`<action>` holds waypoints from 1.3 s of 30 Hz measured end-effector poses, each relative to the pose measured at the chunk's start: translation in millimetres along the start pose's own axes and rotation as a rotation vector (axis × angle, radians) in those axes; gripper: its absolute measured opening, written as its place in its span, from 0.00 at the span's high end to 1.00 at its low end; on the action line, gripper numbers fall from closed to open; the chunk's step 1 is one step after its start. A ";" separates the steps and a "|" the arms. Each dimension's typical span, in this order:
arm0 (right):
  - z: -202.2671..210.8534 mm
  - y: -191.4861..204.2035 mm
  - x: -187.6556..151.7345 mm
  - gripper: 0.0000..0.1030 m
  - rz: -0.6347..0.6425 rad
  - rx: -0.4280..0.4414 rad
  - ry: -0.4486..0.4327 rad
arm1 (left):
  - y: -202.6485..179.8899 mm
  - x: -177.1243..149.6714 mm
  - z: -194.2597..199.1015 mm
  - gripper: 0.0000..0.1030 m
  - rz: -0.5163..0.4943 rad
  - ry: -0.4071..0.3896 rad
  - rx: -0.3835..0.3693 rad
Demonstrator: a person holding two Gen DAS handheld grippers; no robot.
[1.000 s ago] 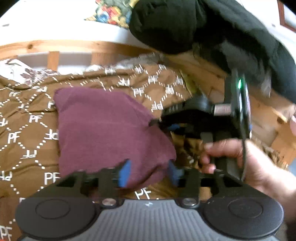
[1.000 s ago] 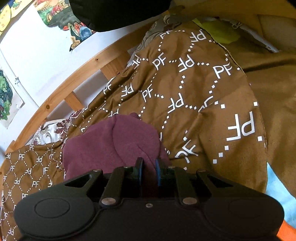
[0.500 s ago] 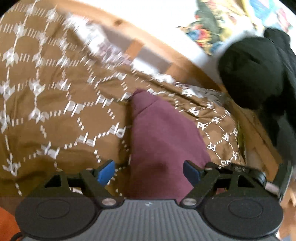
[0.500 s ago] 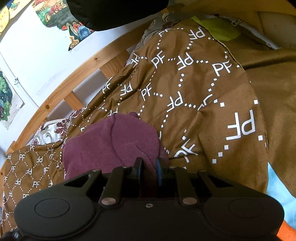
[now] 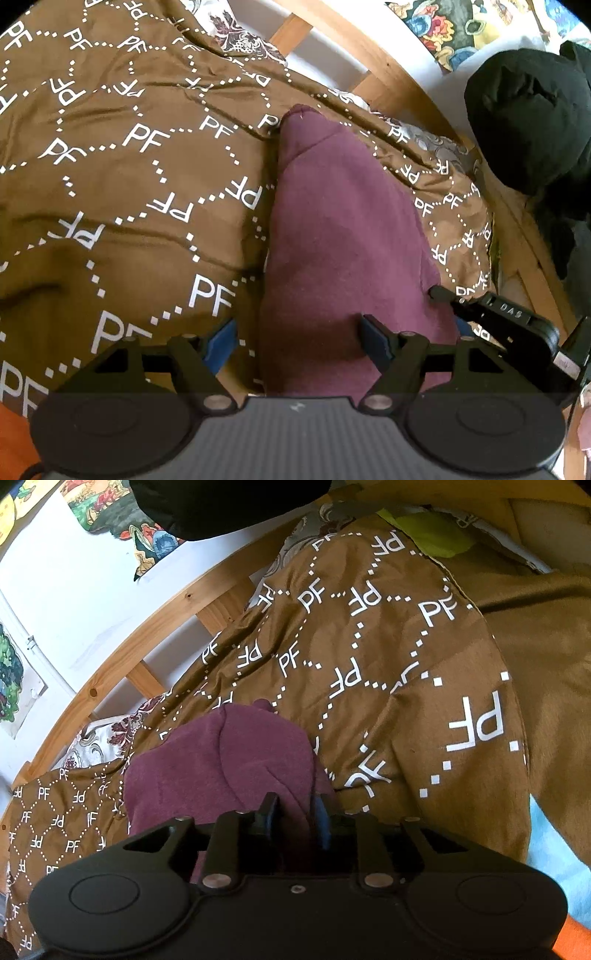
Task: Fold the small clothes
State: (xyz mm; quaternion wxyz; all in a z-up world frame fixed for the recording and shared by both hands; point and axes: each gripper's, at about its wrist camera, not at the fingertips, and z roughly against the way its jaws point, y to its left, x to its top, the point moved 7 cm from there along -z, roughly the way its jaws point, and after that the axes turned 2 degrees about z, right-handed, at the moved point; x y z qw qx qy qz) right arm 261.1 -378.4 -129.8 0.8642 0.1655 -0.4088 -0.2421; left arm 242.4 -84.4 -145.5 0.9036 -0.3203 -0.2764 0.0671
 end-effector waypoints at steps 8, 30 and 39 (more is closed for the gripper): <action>2.1 -0.9 -1.1 0.53 -0.034 0.018 0.003 | -3.5 -0.7 -0.6 0.25 -0.013 -0.003 0.015; -19.3 112.0 45.1 0.11 0.476 0.108 -0.034 | -10.9 -13.5 -11.8 0.29 -0.082 0.041 0.032; -111.2 228.9 11.6 0.30 0.825 0.173 0.213 | -14.3 -16.4 -13.0 0.37 -0.090 0.040 0.026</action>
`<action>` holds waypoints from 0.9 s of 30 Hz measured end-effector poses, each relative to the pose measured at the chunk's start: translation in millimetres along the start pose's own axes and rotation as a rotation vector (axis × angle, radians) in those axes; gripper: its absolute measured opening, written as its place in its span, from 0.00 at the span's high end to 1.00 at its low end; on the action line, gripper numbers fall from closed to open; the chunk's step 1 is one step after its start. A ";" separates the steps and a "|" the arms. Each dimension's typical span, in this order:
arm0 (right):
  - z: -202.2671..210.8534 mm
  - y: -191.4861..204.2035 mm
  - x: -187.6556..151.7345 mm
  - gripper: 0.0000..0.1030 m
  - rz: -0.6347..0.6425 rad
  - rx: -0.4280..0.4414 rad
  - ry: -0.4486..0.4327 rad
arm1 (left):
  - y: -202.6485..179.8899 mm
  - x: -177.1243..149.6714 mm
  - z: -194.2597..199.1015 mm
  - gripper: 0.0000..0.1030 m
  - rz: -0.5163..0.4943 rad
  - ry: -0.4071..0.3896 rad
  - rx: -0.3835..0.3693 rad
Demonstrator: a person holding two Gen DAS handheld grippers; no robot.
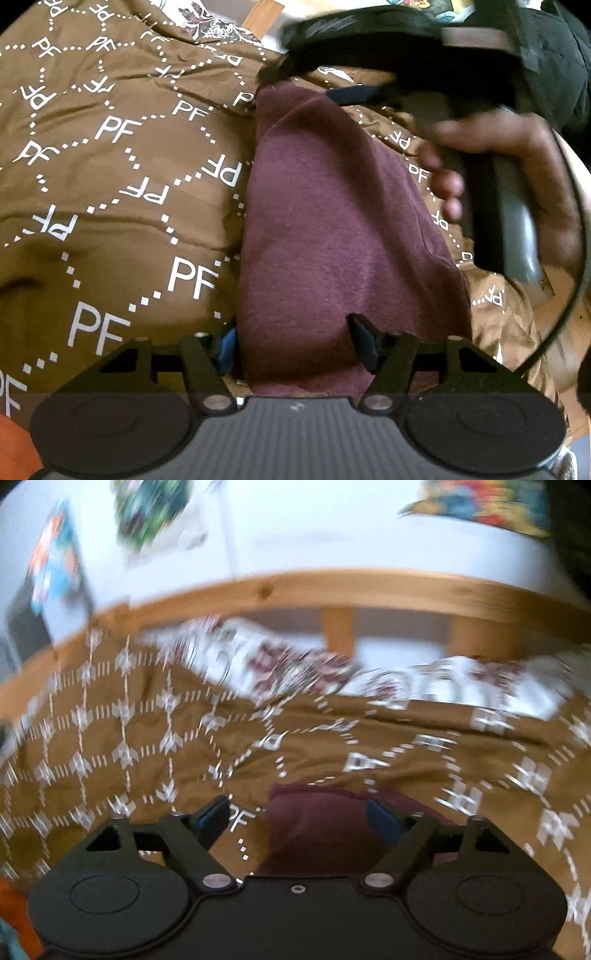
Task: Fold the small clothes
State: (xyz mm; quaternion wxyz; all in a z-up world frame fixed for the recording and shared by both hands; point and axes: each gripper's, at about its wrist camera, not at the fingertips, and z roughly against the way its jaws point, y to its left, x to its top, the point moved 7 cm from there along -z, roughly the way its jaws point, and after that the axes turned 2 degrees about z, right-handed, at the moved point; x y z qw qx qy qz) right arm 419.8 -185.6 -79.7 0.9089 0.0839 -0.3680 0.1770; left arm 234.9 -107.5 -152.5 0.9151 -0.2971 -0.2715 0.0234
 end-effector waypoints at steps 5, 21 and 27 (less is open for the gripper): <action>-30.1 11.4 -3.4 0.79 0.102 -0.066 0.134 | 0.4 2.3 0.2 0.38 0.008 0.001 0.000; 19.3 -37.0 -3.0 0.44 -0.178 -0.050 -0.067 | -7.0 -0.6 5.1 0.40 -0.048 -0.023 0.022; 89.4 -71.4 -60.1 0.13 -0.310 -0.120 -0.083 | -12.5 -2.9 14.3 0.46 -0.055 -0.055 0.028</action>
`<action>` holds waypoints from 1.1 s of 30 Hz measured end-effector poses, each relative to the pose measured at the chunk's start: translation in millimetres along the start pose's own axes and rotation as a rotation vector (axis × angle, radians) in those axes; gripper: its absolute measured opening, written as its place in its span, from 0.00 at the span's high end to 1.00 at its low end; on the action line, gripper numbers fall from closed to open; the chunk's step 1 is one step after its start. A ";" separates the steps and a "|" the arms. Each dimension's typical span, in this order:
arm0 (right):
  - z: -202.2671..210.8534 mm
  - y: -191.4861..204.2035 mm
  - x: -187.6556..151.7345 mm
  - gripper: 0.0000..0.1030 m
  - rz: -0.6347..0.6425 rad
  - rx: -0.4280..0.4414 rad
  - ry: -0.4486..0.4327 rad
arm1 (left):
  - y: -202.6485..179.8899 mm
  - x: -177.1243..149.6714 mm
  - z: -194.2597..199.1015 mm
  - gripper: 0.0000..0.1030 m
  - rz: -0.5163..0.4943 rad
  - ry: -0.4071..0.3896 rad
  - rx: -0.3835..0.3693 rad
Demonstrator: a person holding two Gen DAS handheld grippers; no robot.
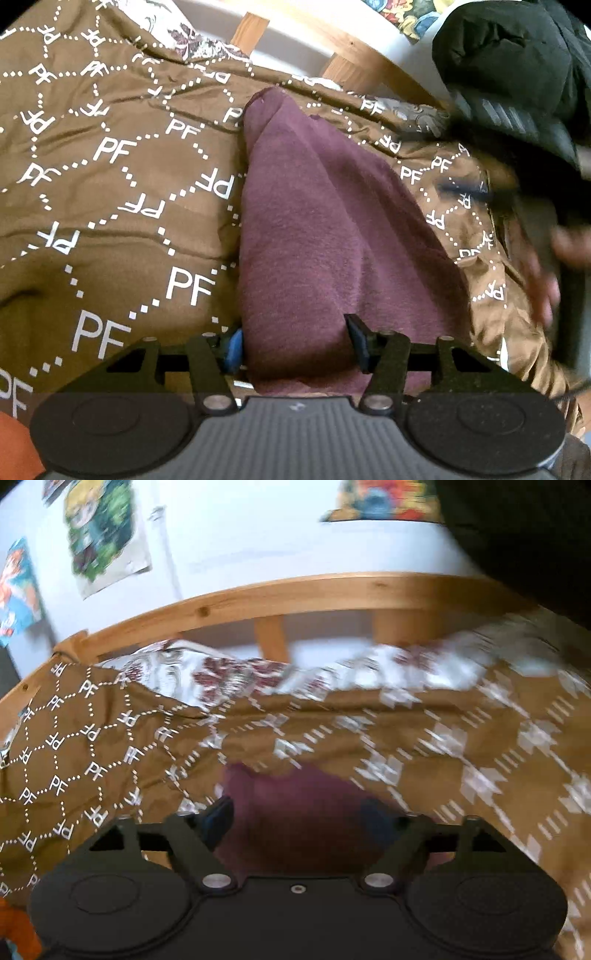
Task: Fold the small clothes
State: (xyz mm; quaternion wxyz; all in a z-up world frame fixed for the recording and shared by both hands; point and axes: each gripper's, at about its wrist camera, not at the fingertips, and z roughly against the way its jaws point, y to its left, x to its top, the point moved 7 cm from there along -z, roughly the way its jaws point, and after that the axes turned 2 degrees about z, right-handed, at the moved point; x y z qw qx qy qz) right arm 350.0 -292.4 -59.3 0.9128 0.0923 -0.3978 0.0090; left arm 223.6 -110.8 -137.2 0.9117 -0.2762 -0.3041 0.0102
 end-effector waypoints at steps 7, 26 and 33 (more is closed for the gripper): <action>52.2 -58.5 -83.0 0.07 -0.380 0.007 0.029 | 0.0 -4.1 5.7 0.47 0.031 -0.001 -0.005; 81.0 -37.7 -120.8 0.83 -0.282 -0.058 -0.036 | -10.1 -10.5 4.4 0.41 -0.080 -0.036 -0.006; 61.2 -58.0 -137.4 0.81 -0.419 -0.057 0.072 | 1.9 2.3 9.4 0.22 0.012 -0.034 -0.061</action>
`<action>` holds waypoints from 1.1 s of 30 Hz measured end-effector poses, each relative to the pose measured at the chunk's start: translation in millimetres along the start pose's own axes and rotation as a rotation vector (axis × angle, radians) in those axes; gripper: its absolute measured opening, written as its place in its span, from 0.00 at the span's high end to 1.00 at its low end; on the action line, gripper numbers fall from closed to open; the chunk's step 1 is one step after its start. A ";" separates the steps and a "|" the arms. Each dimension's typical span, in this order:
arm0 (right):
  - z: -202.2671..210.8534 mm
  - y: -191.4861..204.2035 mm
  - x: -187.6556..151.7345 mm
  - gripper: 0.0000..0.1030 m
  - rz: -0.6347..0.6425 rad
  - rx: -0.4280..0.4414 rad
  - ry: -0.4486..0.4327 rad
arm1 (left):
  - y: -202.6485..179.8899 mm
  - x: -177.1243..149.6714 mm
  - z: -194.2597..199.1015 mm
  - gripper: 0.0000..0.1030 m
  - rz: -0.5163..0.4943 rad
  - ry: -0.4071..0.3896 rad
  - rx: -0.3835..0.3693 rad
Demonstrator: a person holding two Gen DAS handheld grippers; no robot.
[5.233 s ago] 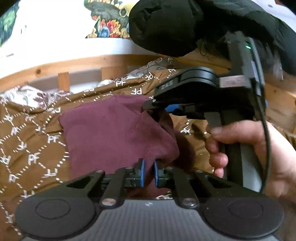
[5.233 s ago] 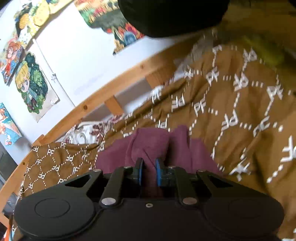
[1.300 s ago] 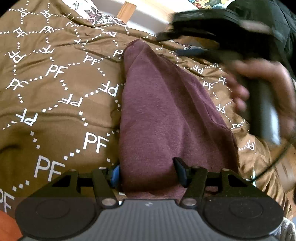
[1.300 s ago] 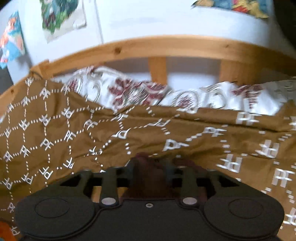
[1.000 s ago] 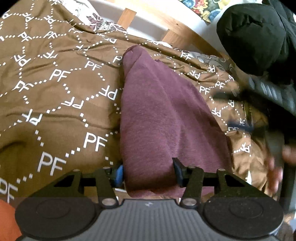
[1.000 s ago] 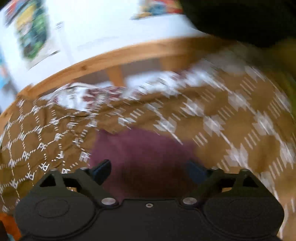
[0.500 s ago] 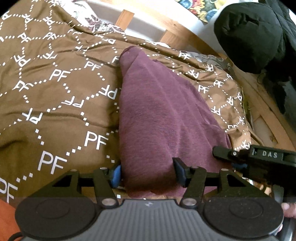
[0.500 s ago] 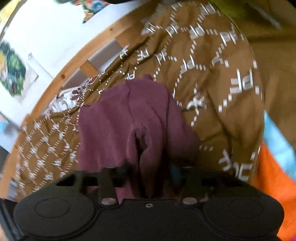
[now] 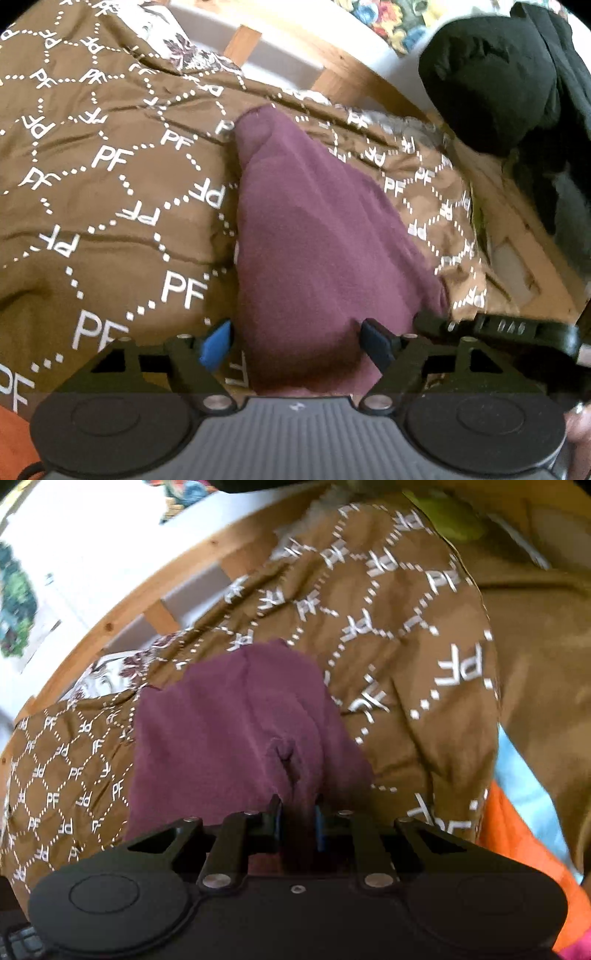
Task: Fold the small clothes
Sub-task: 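Grasp the folded shirt end with the right gripper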
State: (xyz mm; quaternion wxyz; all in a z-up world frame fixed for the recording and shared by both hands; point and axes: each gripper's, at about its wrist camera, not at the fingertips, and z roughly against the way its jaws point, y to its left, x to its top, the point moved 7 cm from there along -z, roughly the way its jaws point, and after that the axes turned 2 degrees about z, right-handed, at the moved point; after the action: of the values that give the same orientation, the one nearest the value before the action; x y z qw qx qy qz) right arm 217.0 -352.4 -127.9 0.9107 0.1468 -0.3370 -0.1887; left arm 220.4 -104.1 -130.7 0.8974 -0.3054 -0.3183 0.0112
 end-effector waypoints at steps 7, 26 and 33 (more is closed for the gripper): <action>6.0 2.6 3.2 0.47 0.016 -0.001 -0.050 | 13.0 18.9 -3.2 0.17 0.078 -0.038 0.003; -40.0 10.8 75.1 0.08 0.143 0.141 -0.230 | 28.8 11.0 -24.4 0.01 0.112 0.025 0.056; -78.4 -7.6 72.9 0.05 -0.003 0.218 -0.116 | 28.6 10.0 -26.2 0.01 0.105 0.020 0.066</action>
State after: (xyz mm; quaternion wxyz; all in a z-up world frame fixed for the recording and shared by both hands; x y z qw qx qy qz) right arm 318.7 -380.4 -147.4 0.8680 0.2342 -0.4073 -0.1606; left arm 248.6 -92.8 -157.0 0.9083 -0.2920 -0.2922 0.0659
